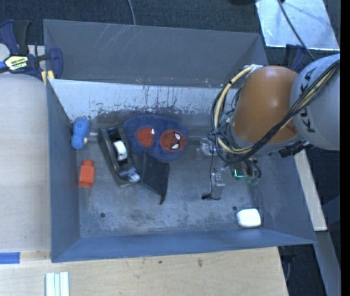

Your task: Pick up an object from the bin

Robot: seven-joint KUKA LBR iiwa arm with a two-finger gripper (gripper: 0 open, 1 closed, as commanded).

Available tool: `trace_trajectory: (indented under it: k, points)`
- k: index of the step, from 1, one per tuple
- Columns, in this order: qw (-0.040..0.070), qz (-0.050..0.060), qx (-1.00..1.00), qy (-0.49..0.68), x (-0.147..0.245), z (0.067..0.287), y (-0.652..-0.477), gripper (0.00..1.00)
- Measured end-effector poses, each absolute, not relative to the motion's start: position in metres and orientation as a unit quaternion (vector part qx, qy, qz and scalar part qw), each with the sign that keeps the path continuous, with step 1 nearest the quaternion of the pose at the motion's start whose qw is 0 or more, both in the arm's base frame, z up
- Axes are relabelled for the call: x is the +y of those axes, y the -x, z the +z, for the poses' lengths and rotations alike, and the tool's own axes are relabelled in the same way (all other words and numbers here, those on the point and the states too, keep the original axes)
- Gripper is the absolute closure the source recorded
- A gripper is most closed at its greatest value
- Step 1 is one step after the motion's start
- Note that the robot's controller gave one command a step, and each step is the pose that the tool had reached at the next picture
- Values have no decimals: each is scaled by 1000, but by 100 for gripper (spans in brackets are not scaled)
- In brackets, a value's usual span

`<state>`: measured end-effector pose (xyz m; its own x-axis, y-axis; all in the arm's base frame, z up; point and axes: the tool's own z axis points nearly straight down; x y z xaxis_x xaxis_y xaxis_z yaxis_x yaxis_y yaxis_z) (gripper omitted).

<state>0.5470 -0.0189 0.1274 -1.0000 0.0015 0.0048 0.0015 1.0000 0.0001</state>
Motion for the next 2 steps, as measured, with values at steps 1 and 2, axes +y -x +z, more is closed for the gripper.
trace_trajectory:
  k: [1,2]
  points:
    - [-3,0,-978,-210,38,71,-593,0]
    - [0,1,-887,-461,-3,101,-550,0]
